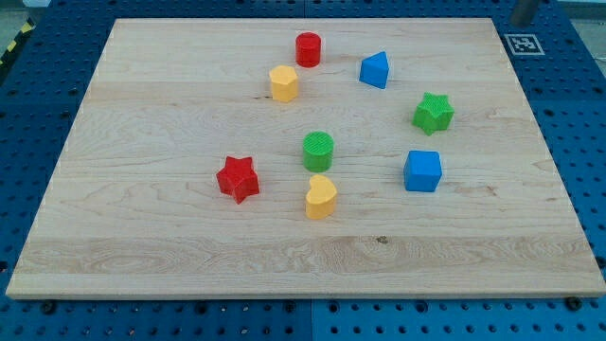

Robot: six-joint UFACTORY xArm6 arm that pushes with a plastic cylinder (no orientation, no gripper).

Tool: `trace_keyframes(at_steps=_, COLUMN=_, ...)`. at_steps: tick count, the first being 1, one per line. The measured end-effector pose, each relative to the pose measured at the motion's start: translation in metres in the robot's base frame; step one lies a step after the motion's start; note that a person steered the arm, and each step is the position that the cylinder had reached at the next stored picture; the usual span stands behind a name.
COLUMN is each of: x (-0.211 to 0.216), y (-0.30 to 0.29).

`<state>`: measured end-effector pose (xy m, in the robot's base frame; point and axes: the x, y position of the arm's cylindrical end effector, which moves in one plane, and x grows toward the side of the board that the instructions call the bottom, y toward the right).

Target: Point your arm to the bottom right

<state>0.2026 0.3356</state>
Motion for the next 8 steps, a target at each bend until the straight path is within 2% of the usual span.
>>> trace_keyframes(at_steps=6, x=-0.006, y=0.001)
trace_keyframes(at_steps=8, x=0.095, y=0.002)
